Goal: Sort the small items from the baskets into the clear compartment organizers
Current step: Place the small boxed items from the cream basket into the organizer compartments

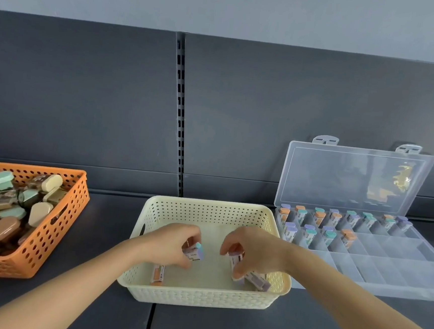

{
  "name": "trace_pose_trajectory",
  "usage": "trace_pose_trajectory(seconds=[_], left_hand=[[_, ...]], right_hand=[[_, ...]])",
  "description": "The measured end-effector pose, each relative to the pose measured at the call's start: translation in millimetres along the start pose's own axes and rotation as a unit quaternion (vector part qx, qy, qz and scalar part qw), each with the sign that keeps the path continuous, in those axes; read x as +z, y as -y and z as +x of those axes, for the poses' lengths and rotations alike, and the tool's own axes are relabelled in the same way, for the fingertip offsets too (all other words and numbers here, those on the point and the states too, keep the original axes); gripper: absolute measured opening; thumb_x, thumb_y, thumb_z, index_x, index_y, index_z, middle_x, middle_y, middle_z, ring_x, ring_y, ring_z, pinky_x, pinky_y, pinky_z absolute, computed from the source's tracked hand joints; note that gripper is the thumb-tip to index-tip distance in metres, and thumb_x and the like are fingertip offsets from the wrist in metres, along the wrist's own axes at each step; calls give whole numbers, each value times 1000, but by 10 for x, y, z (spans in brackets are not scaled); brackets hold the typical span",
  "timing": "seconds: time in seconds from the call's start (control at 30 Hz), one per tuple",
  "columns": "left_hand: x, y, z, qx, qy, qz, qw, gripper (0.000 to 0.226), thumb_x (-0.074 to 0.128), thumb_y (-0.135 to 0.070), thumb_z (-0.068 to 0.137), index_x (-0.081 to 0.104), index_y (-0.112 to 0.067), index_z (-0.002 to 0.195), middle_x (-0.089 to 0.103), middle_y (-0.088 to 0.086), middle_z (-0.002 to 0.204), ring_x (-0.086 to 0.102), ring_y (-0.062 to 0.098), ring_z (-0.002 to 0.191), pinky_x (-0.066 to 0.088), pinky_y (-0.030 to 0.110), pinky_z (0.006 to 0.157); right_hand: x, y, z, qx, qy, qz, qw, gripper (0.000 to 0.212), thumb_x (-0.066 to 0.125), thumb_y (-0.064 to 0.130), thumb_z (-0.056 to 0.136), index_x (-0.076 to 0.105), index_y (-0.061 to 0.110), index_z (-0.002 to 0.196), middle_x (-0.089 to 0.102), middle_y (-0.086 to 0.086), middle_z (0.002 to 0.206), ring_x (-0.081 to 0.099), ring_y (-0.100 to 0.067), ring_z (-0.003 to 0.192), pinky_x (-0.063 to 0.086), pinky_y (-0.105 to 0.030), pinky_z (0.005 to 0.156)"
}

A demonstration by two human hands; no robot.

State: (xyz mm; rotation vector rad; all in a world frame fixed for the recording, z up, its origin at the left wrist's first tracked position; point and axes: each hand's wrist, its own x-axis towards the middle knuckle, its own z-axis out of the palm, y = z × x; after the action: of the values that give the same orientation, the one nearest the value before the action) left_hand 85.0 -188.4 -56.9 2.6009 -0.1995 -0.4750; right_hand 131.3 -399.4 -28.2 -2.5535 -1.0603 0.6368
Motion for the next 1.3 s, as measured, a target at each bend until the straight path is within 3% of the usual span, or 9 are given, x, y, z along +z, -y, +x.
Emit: trace_pose_trajectory(seconds=[0.13,0.23,0.37,0.57,0.73,0.83,0.97,1.2,1.3], left_hand=[[20,-45,47,-14,-72,-43,996,29,73,-16,75,52,-23,94,55,-8,92,47,6,76,38,19,63],[45,-50,74,-24,-88,-52,994,30,74,-16,76,49,-24,92,56,-7,93,49,8,77,38,19,61],[59,-29,80,-26,-84,-51,995,29,69,-15,79,48,-28,93,50,-12,85,44,3,68,33,16,55],[12,-49,68,-21,-108,-83,990,31,72,-21,82,56,-31,106,59,-7,98,52,7,80,40,19,67],[-20,-113,40,-5,-110,-103,989,43,73,-29,83,55,-34,122,58,-12,119,56,9,106,43,21,86],[-28,-200,49,13,-129,-120,984,42,72,-31,83,54,-37,121,62,-11,99,56,3,85,42,15,73],[-47,-383,145,32,-160,-154,974,38,71,-30,84,55,-34,118,63,-8,80,54,0,67,38,11,60],[-45,-821,390,69,-181,-163,967,43,54,-31,96,42,-34,137,56,-19,116,53,-8,98,39,7,79],[7,-1143,535,75,-181,-188,962,47,47,-31,99,32,-35,143,48,-15,132,49,-5,111,36,15,89]], right_hand=[[48,-35,102,17,-105,46,993,50,77,6,73,61,16,119,56,4,108,56,2,81,50,-12,68],[118,-65,143,32,-137,5,990,33,68,5,79,64,12,111,54,1,103,55,-11,85,44,-13,67],[189,-125,138,43,-139,27,989,28,67,7,77,63,14,104,46,16,73,42,0,63,34,-13,56],[184,-113,141,38,-160,82,983,35,70,12,80,61,15,114,53,16,83,50,4,71,40,-9,64],[132,-81,47,48,-205,111,971,25,73,16,77,60,16,98,53,10,80,48,-7,71,41,-17,62],[74,-72,-34,40,-234,137,962,18,71,16,78,58,19,90,50,8,75,45,-9,67,40,-19,60],[-29,-151,-161,54,-273,169,946,30,71,19,81,61,17,110,58,10,90,54,-8,78,46,-15,66],[-236,-477,-519,53,-328,212,919,24,63,19,89,60,20,113,63,11,94,60,-10,82,54,-19,69],[-335,-722,-709,52,-343,210,914,21,59,17,91,62,11,111,67,-4,92,61,-22,83,53,-31,76]])
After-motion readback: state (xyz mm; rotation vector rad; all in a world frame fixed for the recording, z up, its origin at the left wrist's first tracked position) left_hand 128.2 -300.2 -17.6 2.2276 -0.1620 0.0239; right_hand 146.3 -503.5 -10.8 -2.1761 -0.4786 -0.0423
